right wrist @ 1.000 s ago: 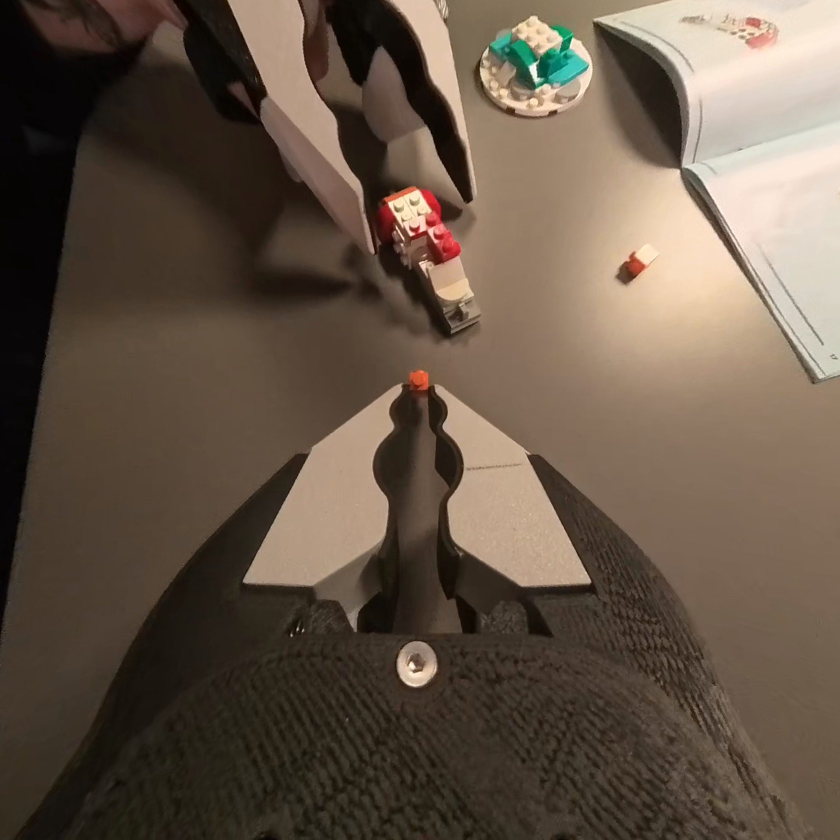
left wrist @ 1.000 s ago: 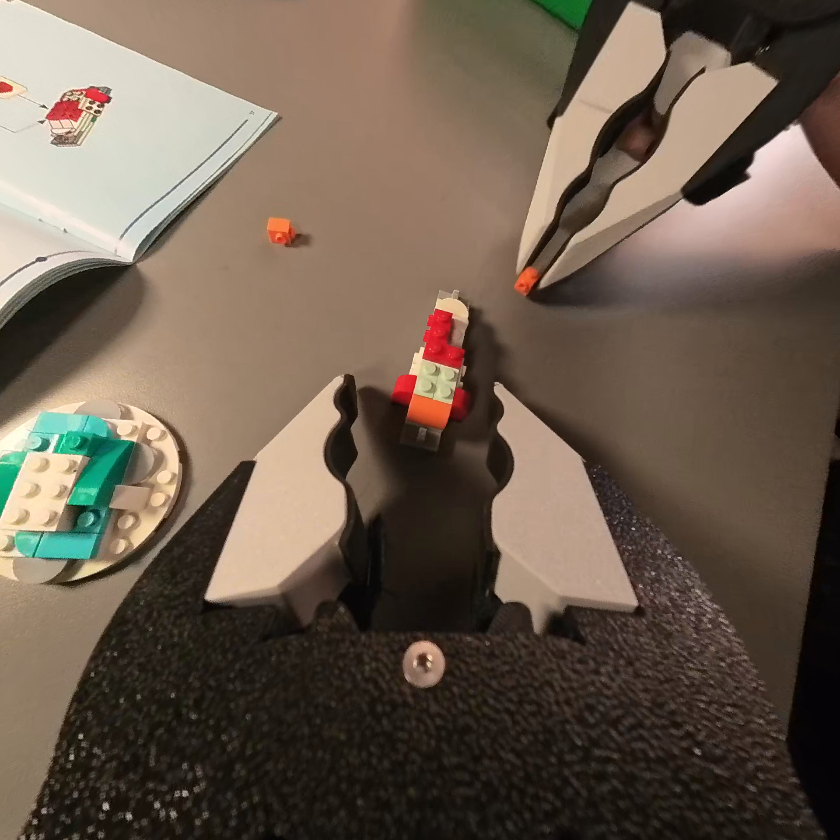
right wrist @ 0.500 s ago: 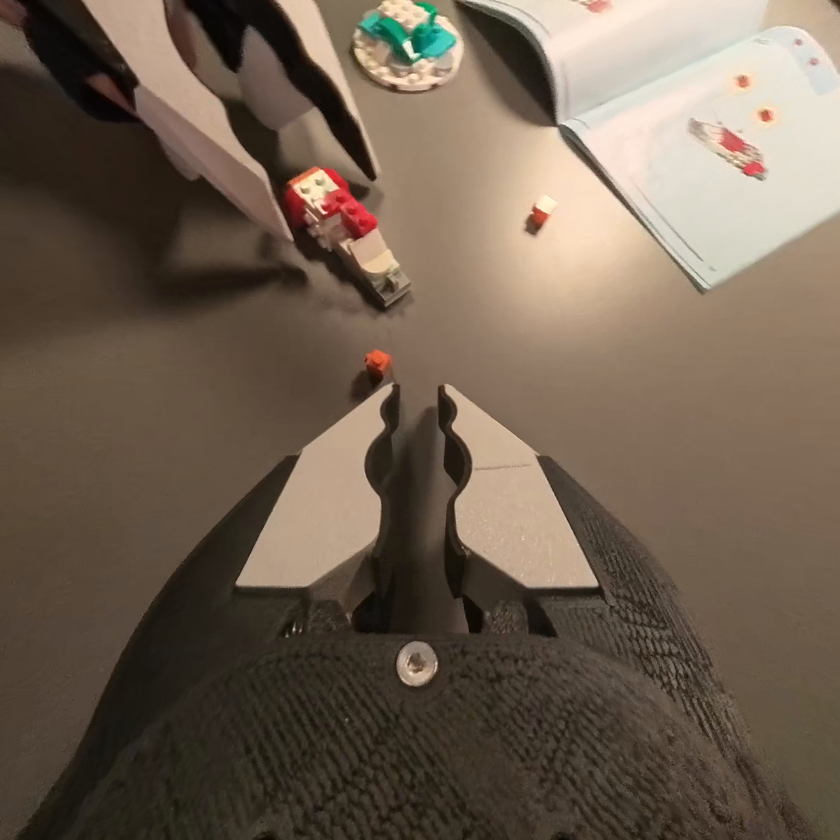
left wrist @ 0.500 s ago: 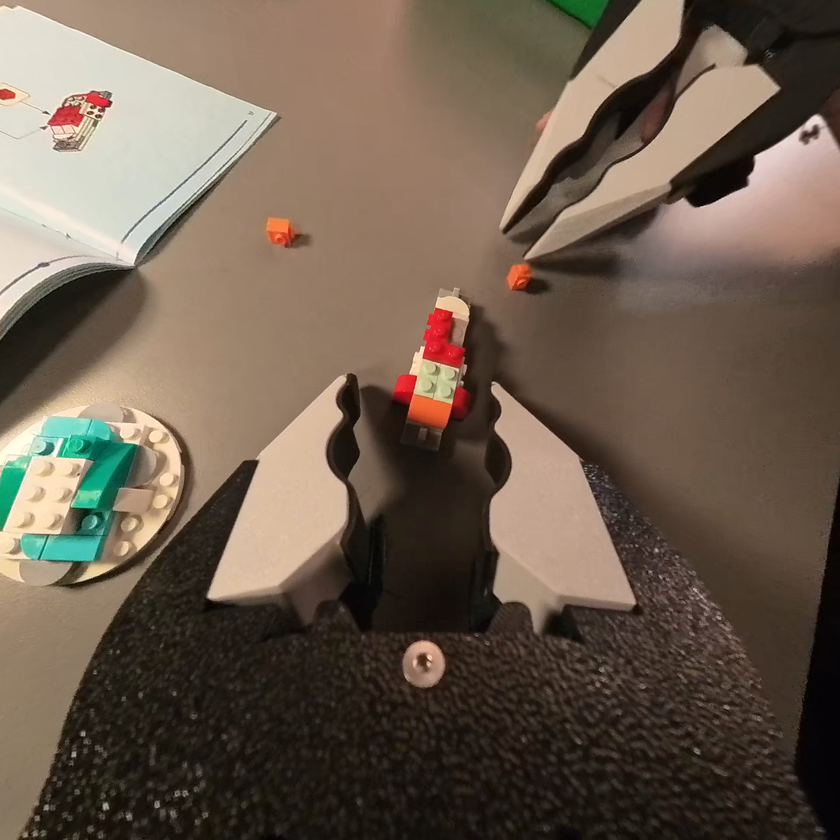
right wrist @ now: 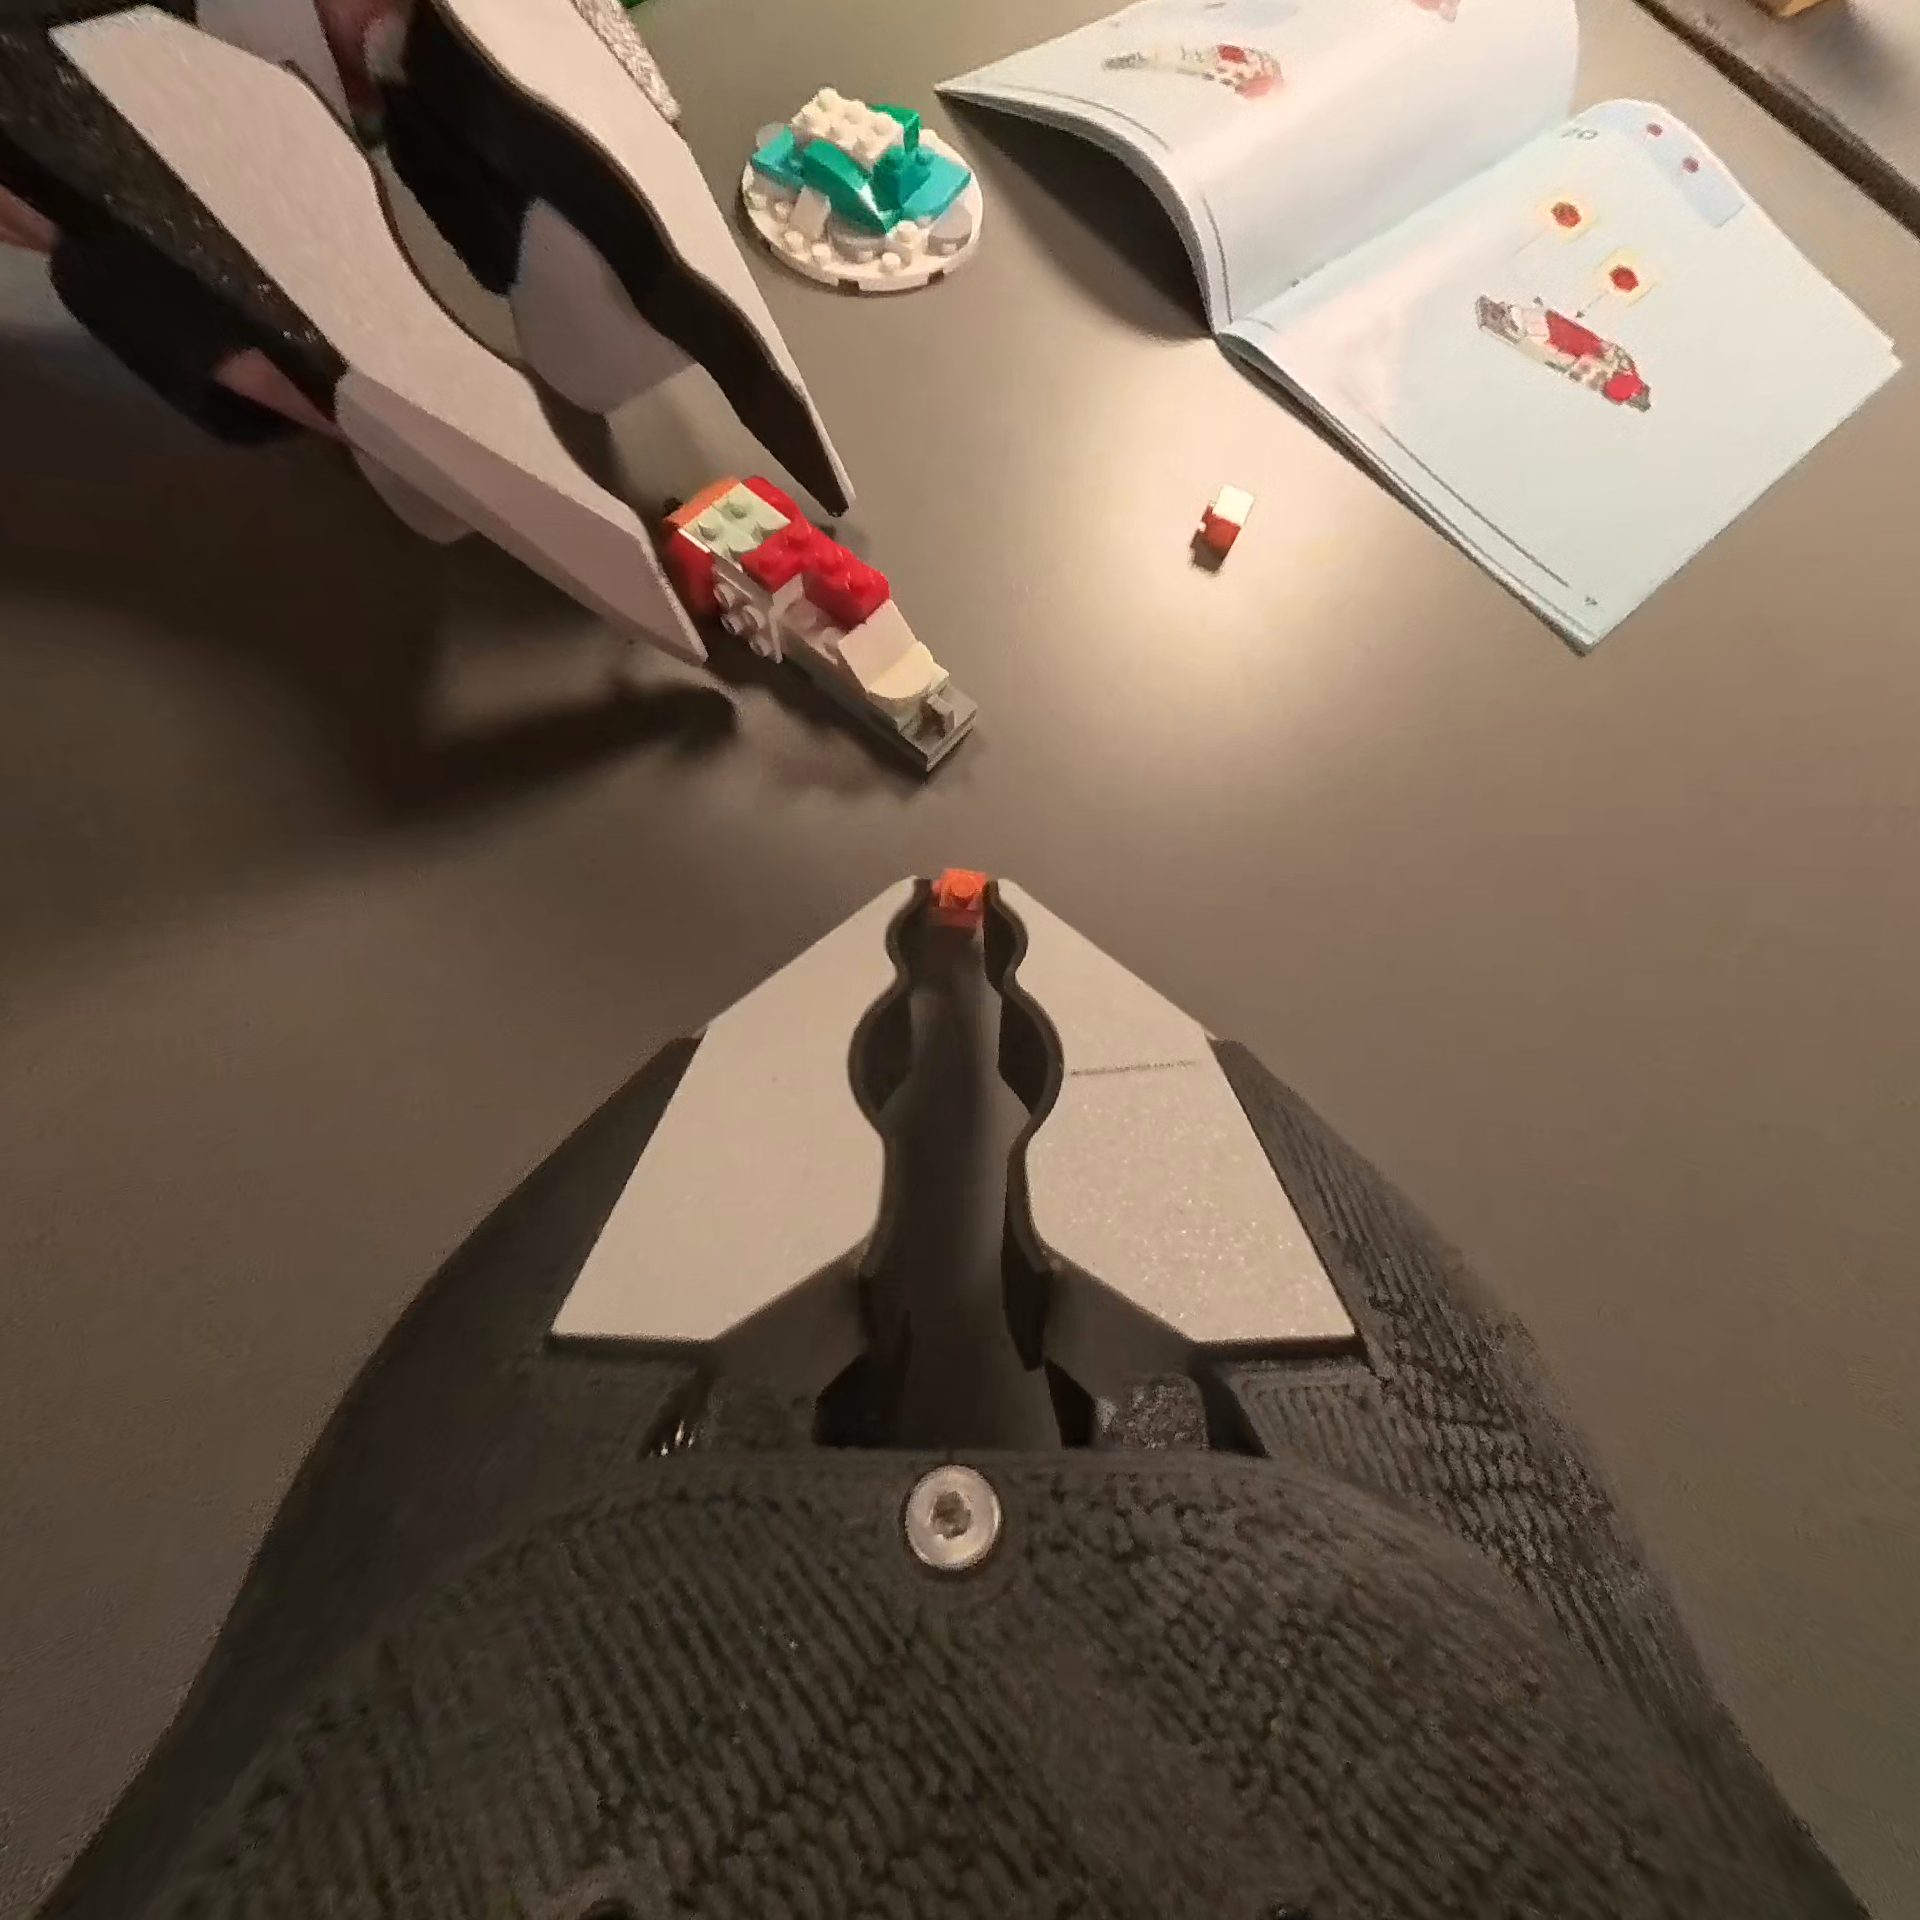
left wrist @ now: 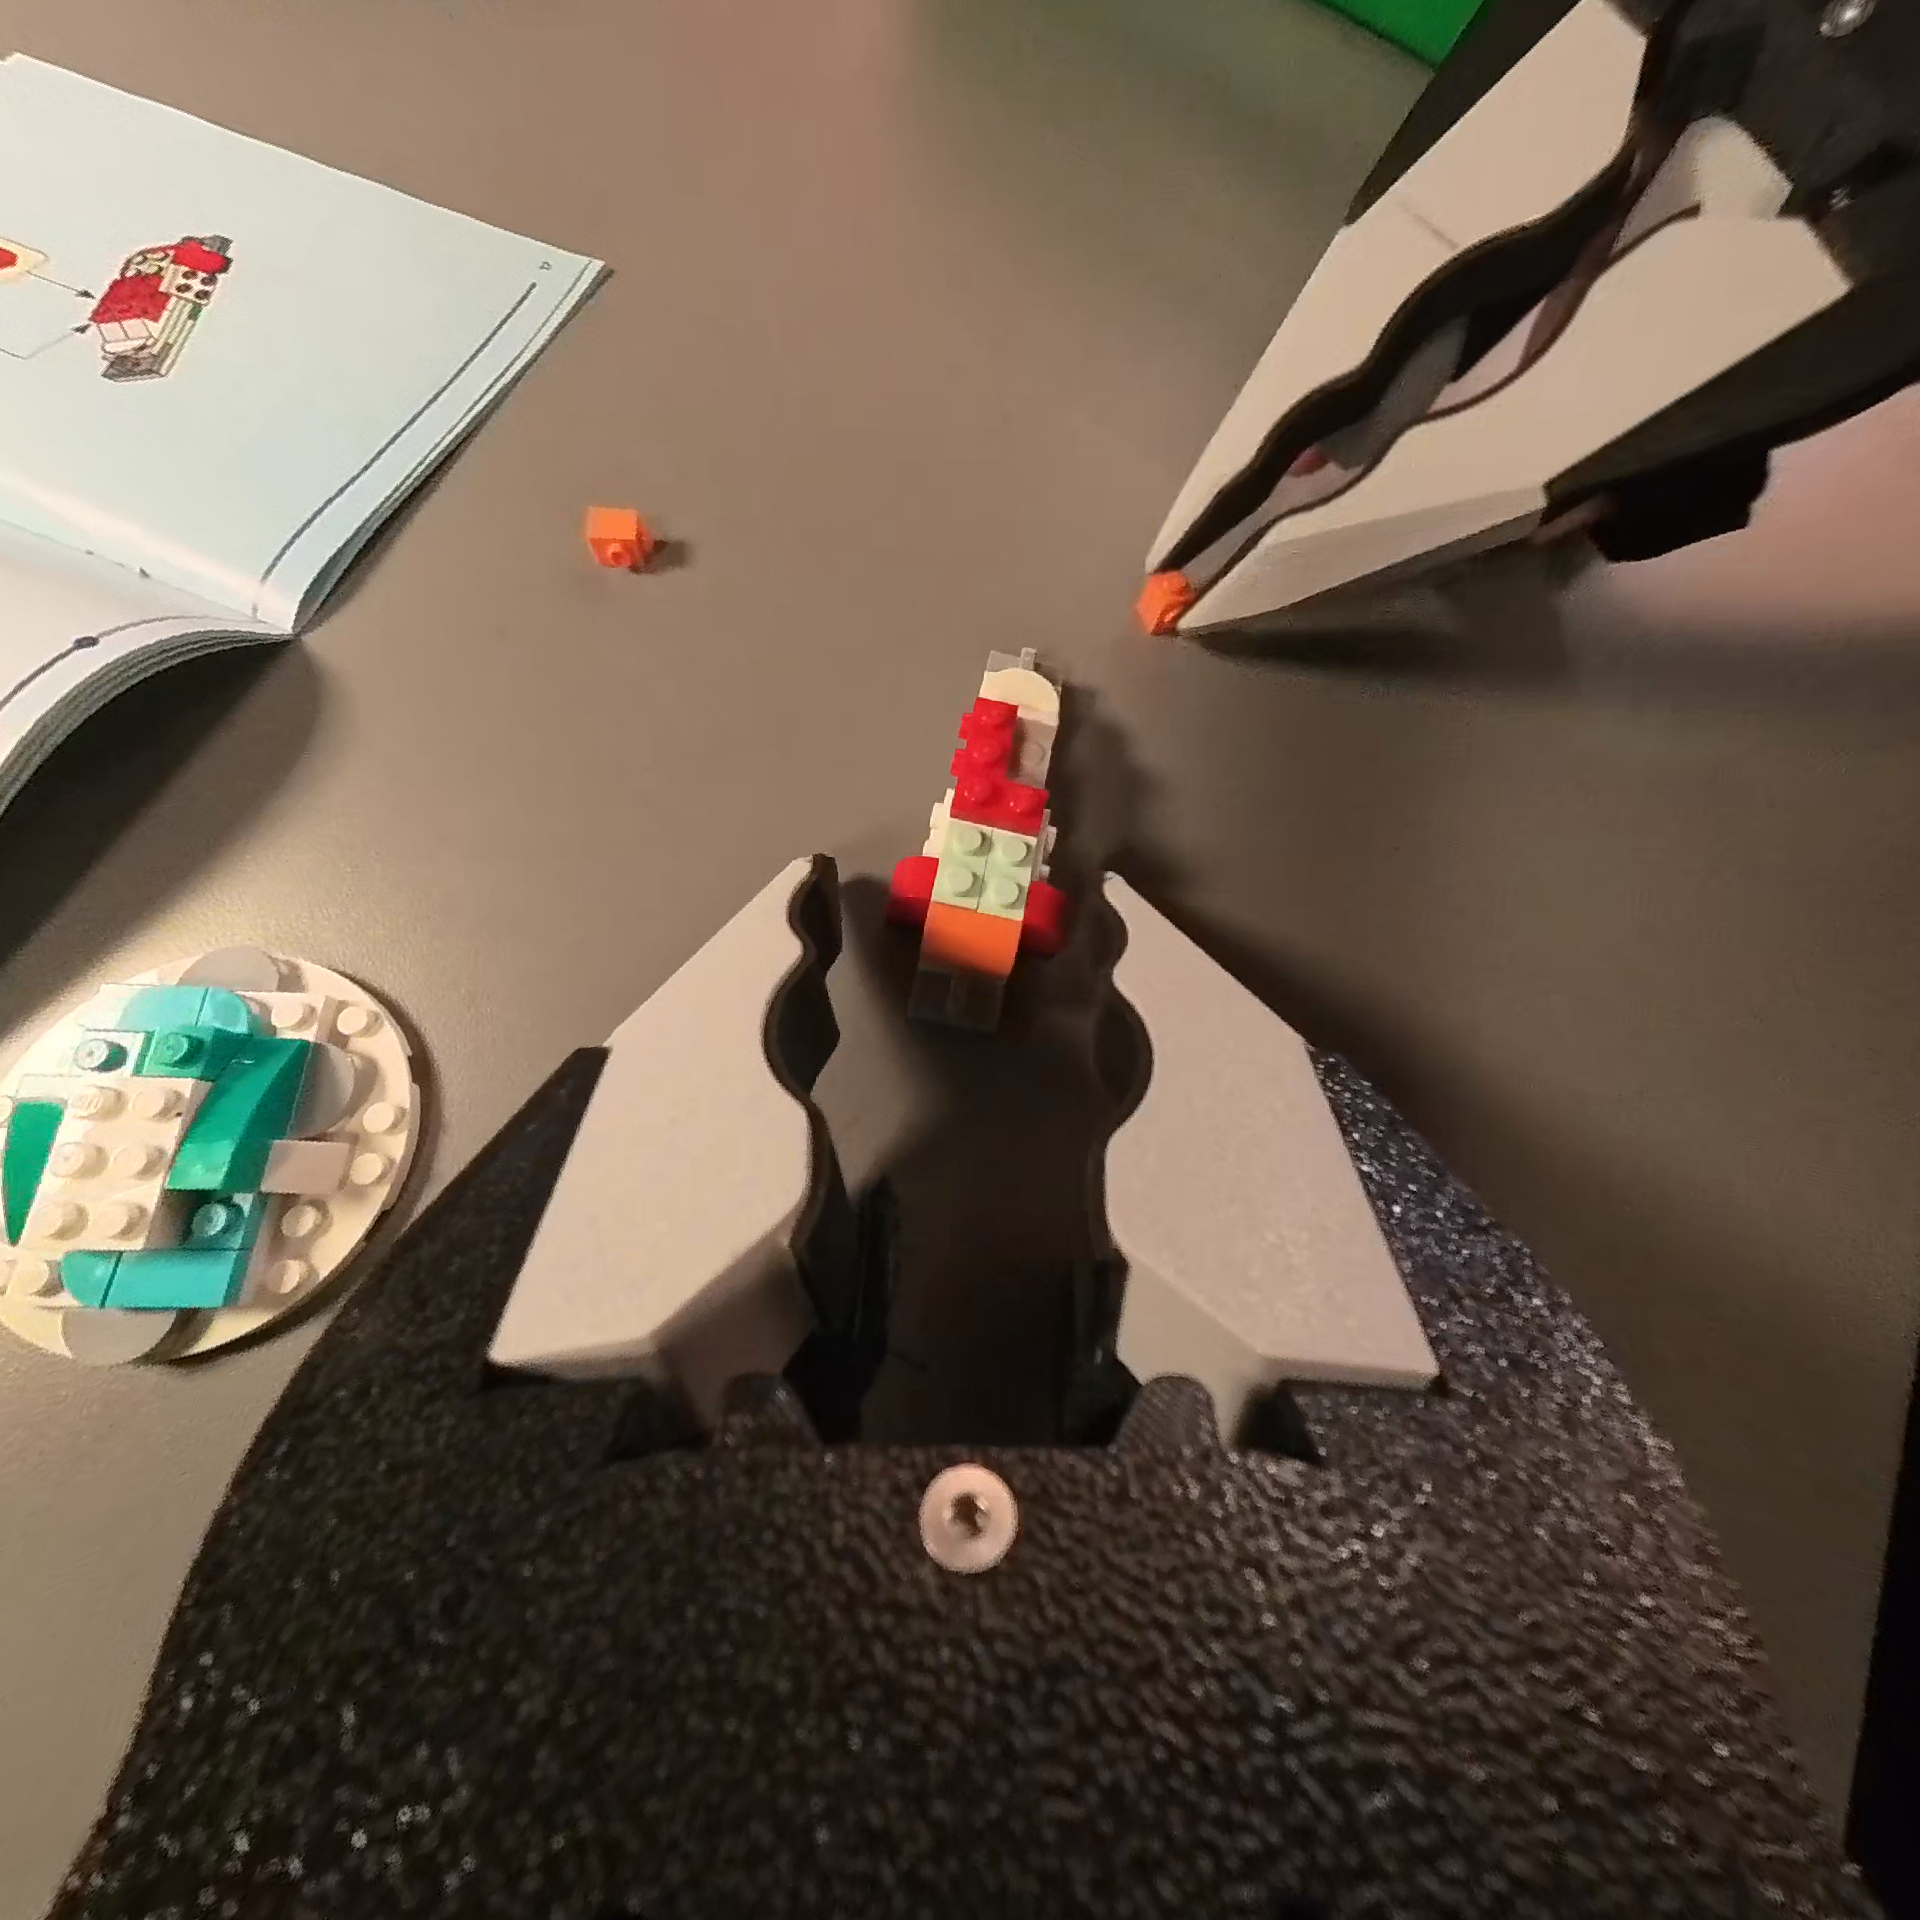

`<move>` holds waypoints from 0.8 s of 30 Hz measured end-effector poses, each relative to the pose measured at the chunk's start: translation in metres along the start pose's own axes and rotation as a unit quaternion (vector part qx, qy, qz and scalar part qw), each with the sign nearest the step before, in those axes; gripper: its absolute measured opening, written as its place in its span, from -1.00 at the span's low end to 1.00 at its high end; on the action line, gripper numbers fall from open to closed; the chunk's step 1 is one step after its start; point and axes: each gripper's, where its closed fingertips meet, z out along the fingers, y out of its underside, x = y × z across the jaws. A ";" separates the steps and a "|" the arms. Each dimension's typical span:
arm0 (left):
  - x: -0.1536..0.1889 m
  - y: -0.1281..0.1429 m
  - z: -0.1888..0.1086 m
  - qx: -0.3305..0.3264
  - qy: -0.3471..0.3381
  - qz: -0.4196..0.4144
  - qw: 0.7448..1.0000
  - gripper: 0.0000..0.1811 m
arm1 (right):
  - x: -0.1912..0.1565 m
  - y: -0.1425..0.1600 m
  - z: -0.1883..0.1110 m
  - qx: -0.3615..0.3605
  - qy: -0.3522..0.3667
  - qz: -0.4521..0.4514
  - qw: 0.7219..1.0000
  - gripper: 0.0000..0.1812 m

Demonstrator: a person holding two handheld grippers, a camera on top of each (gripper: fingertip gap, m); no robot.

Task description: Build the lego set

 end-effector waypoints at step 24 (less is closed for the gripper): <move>0.003 0.002 0.000 -0.015 0.045 0.014 0.999 -0.65 | -0.036 -0.045 0.026 0.060 -0.140 -0.252 0.956 -0.92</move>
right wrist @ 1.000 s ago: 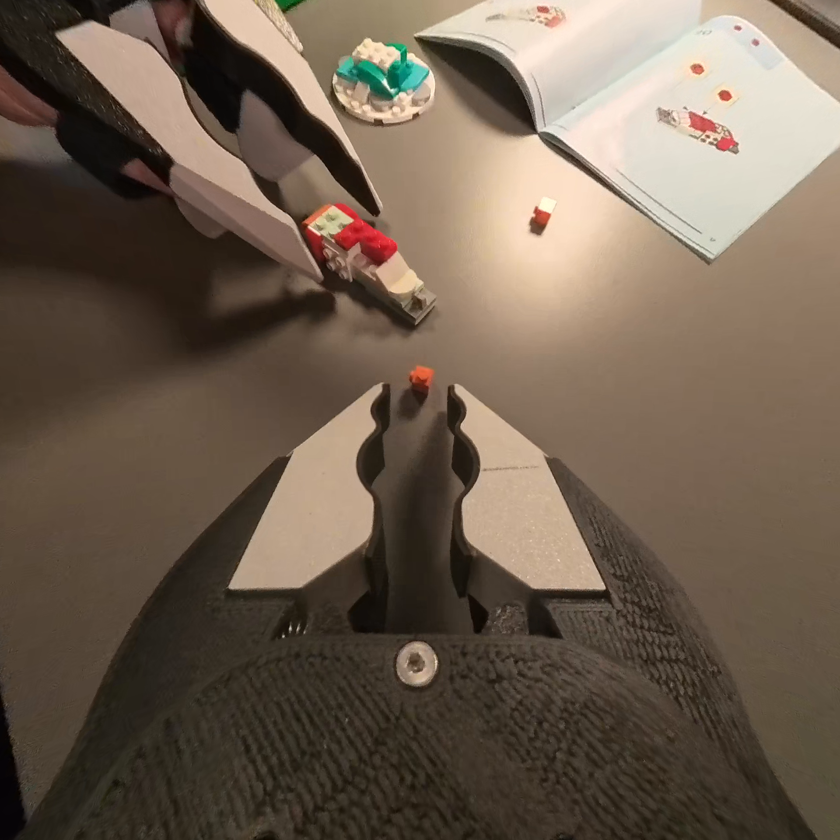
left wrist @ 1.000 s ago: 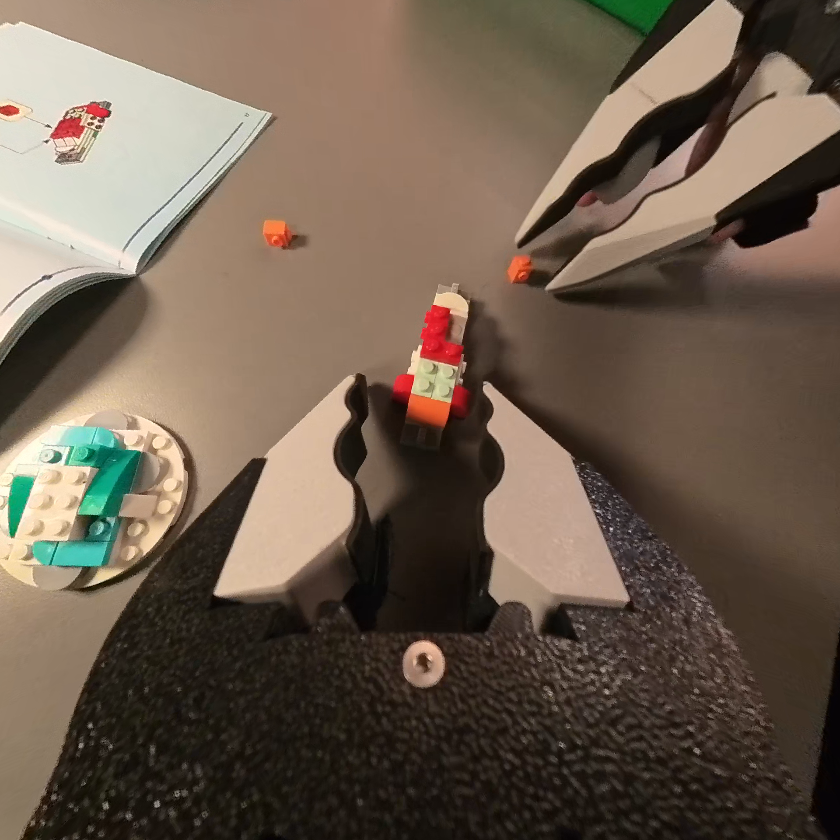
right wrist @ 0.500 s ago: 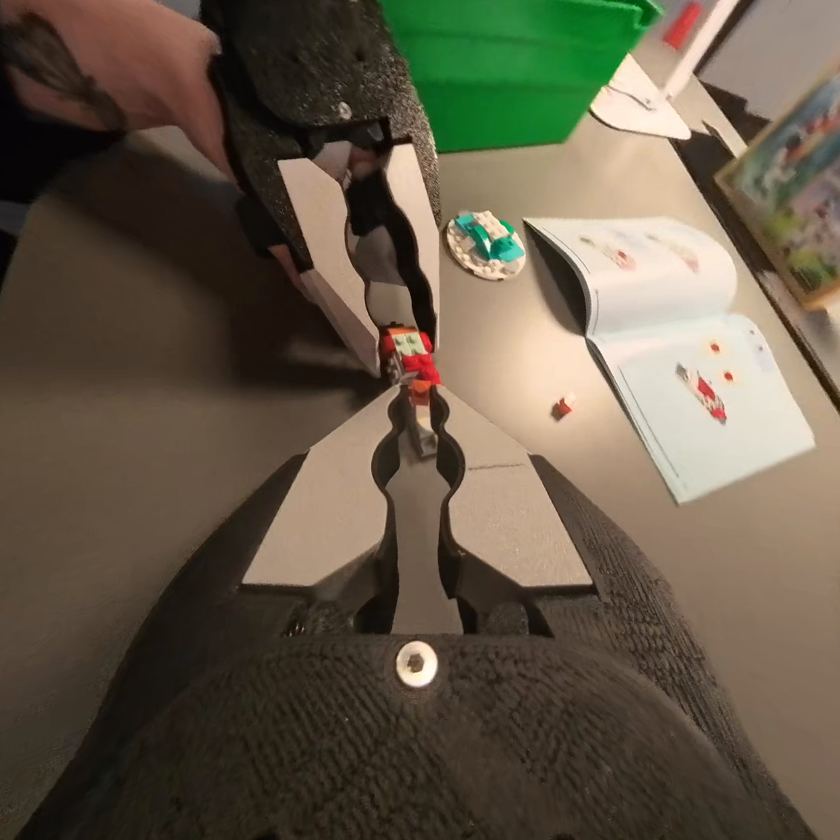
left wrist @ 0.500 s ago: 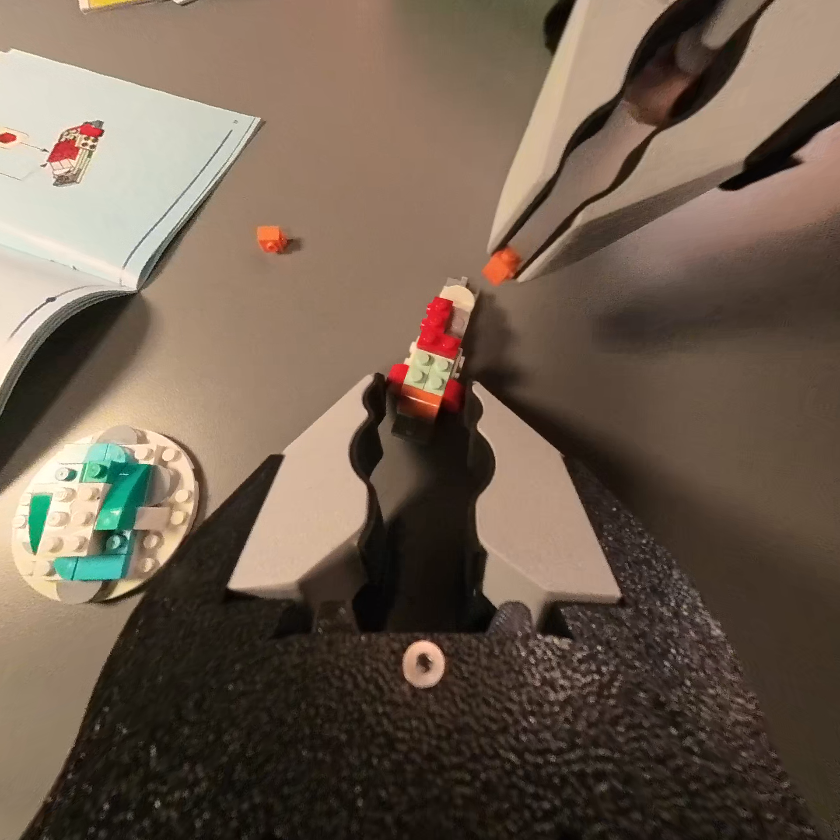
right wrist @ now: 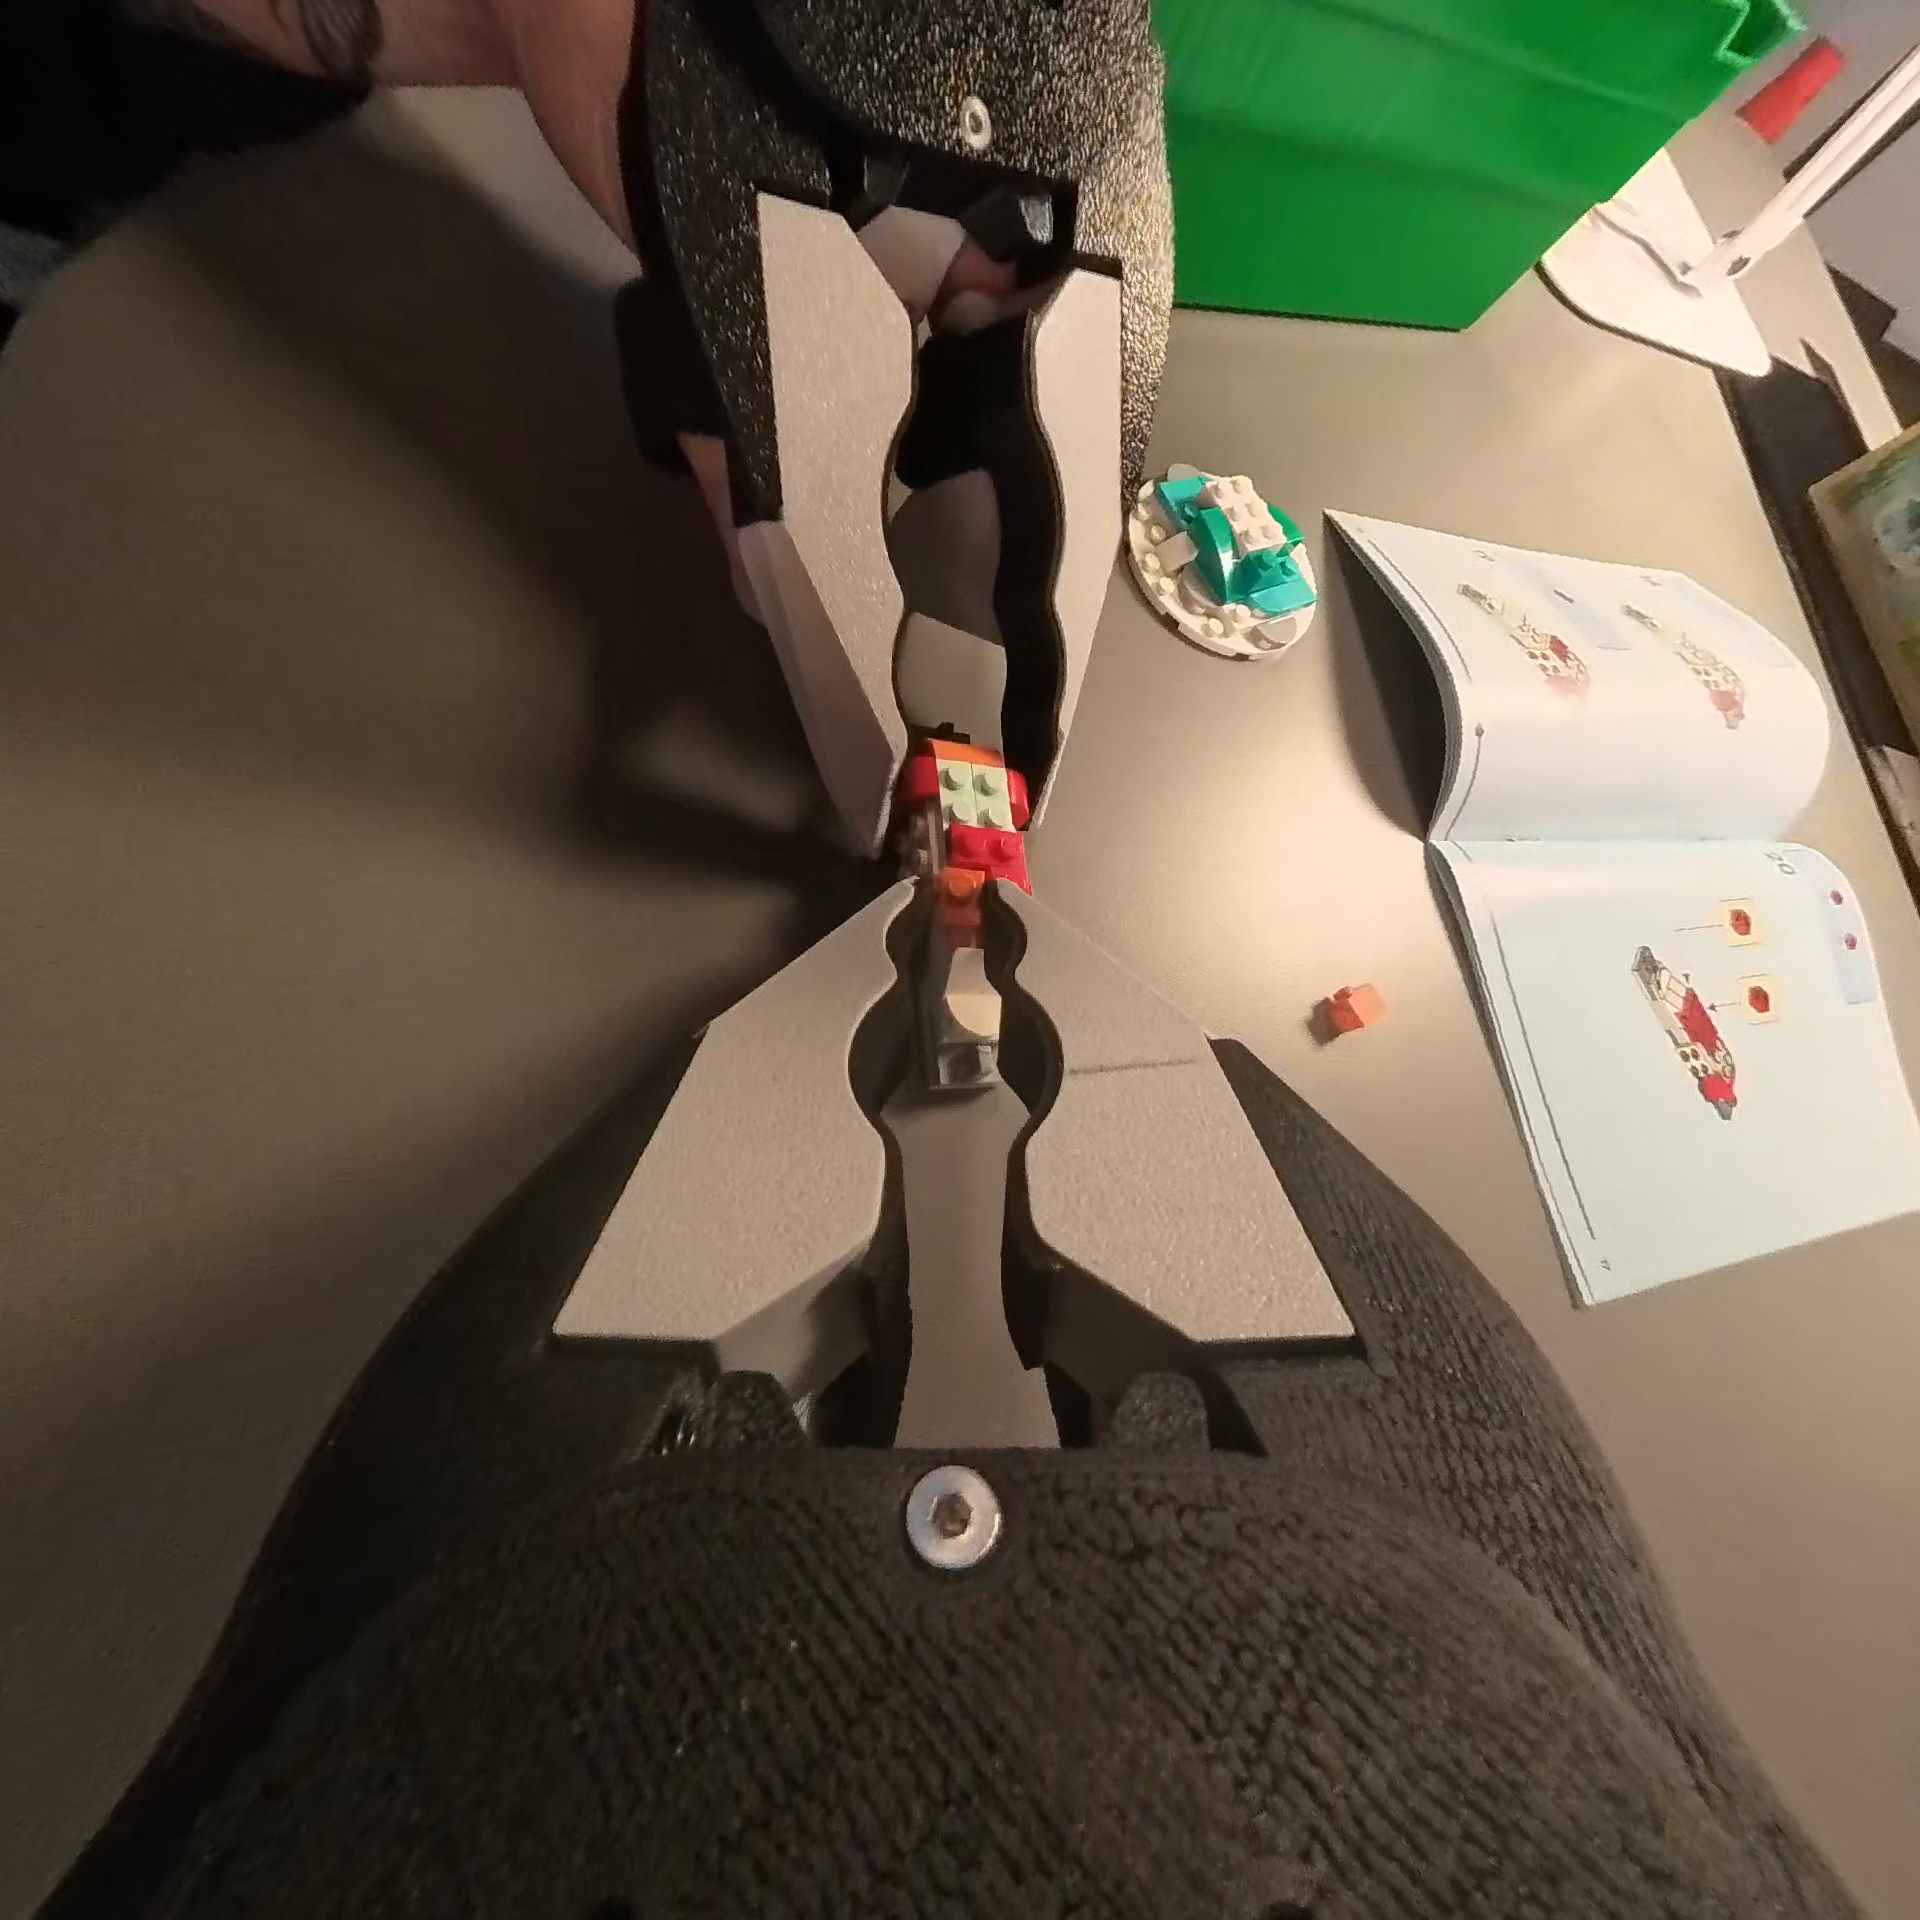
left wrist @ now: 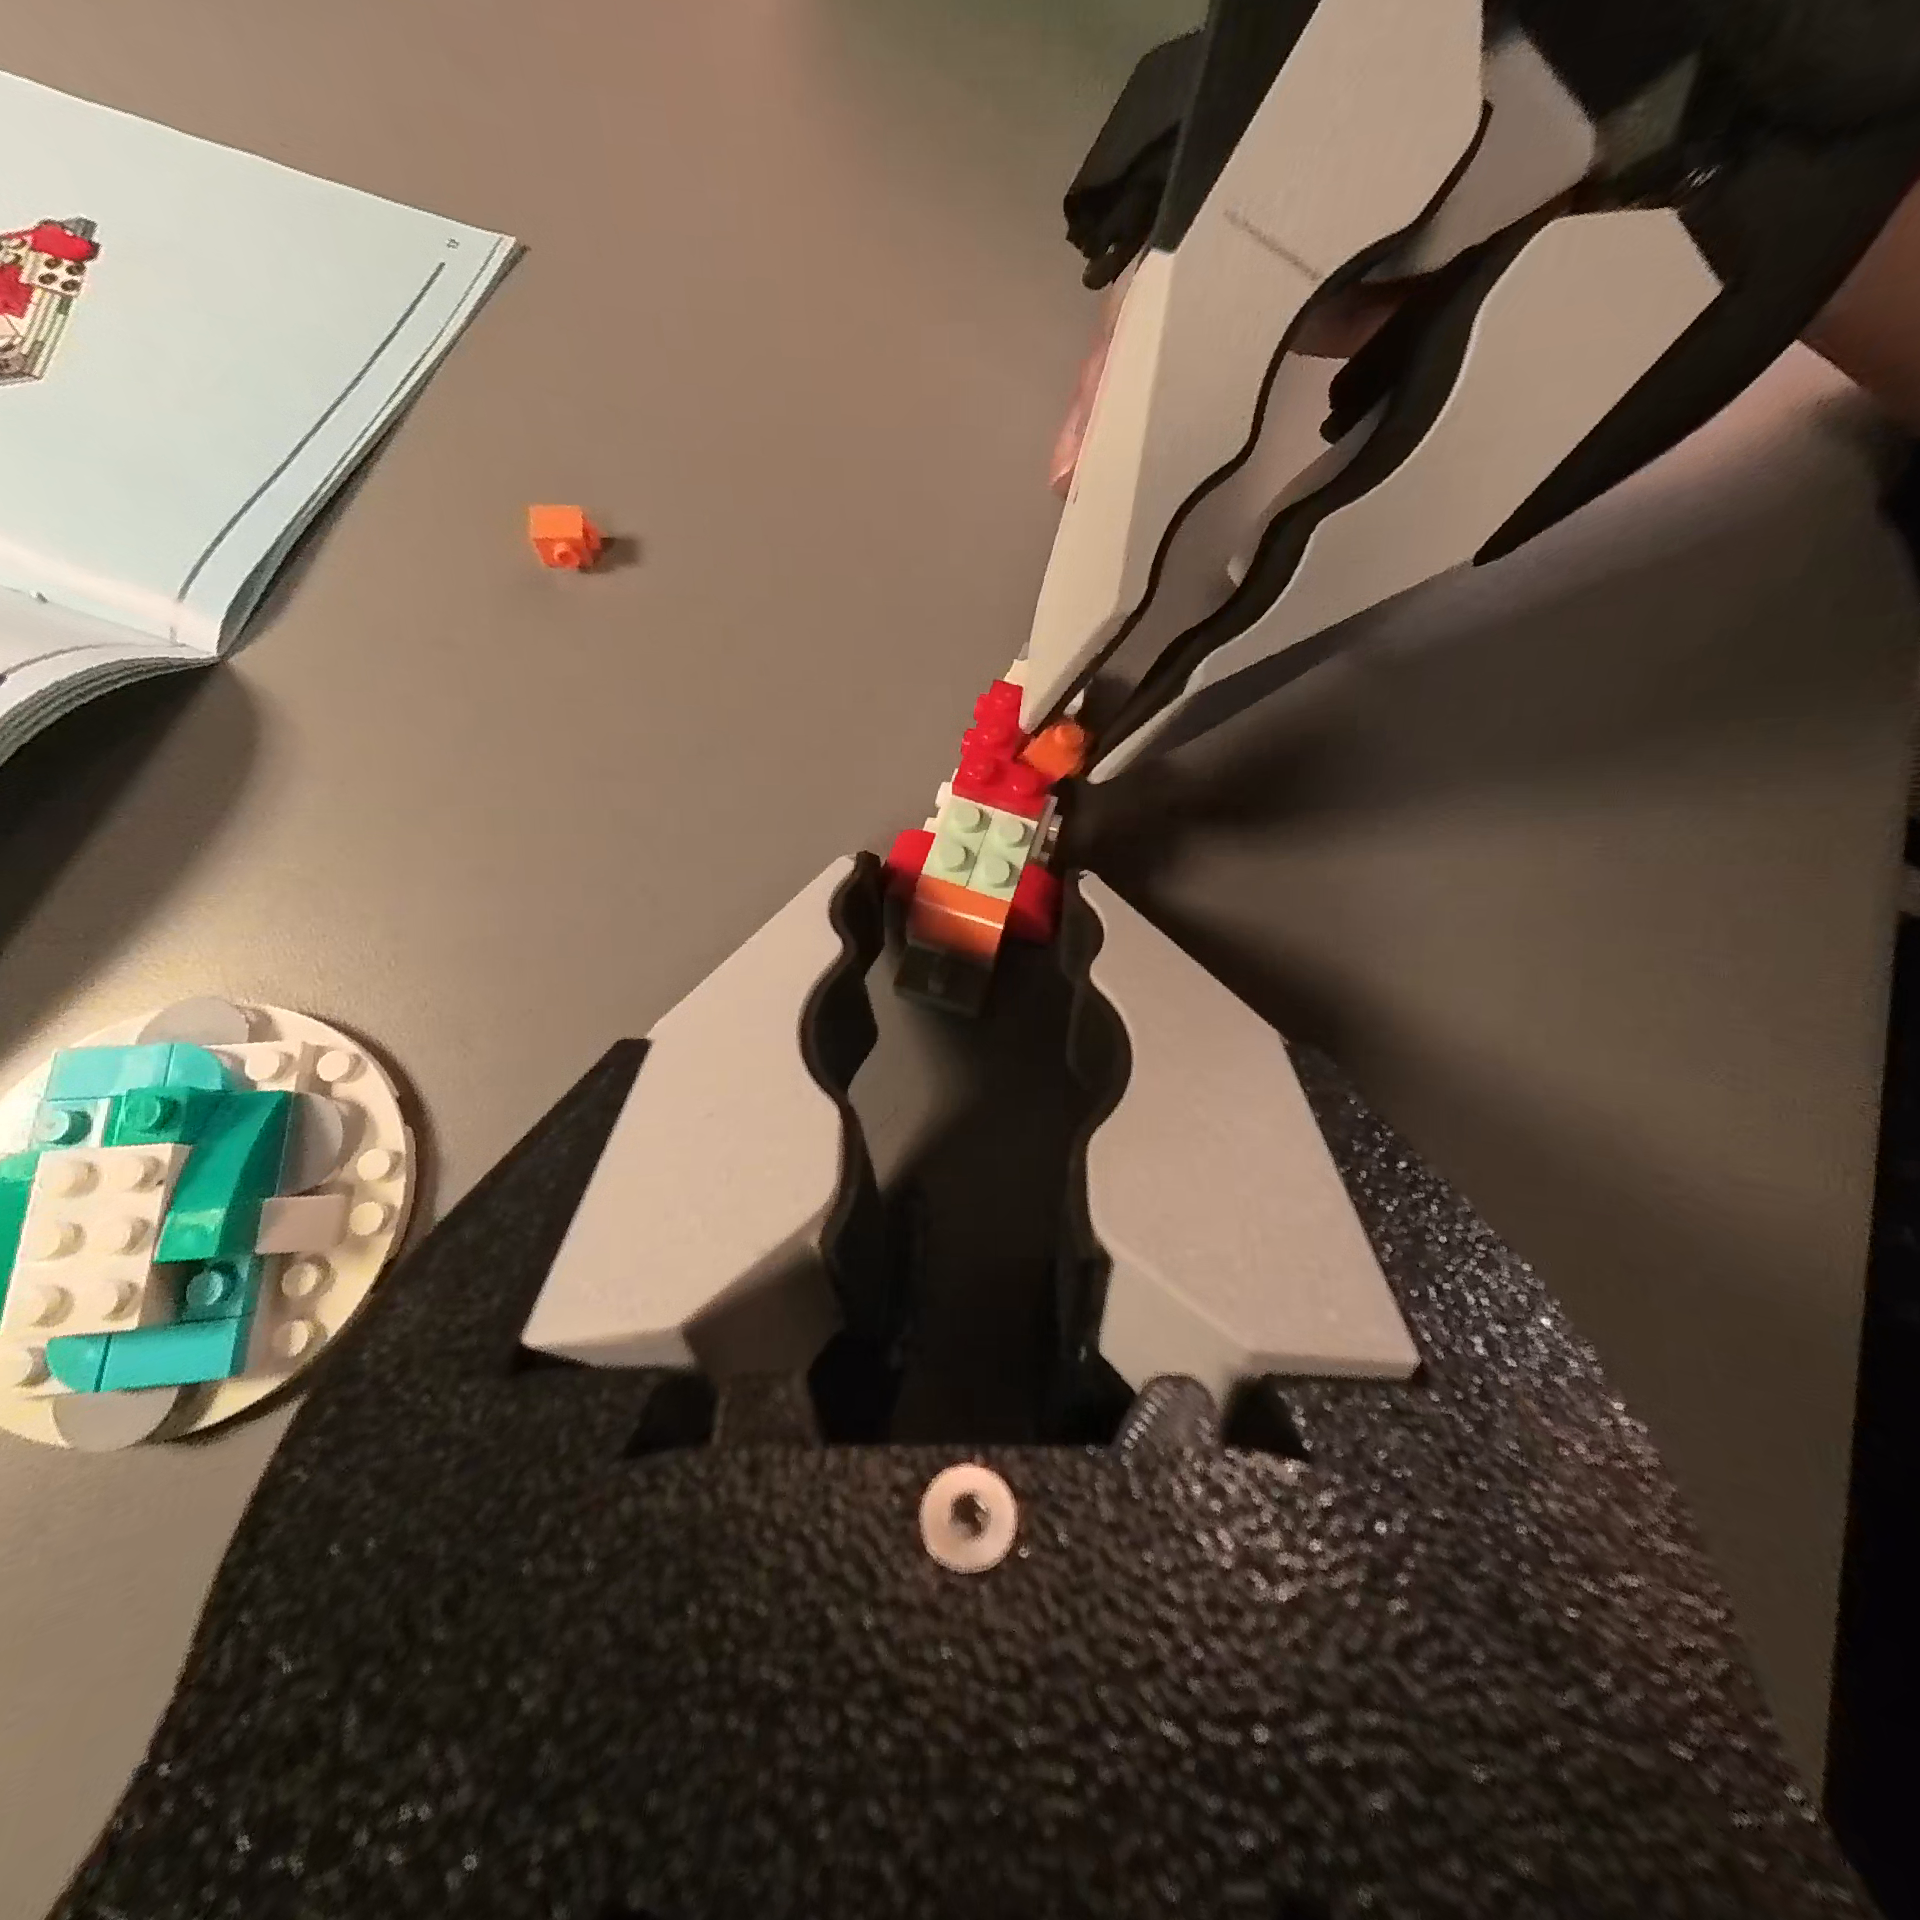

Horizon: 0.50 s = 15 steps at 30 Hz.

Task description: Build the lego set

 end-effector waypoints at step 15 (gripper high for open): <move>-0.001 -0.001 0.000 0.000 -0.001 -0.008 1.000 -0.65 | 0.008 0.000 0.001 0.002 0.045 -0.014 0.999 -0.79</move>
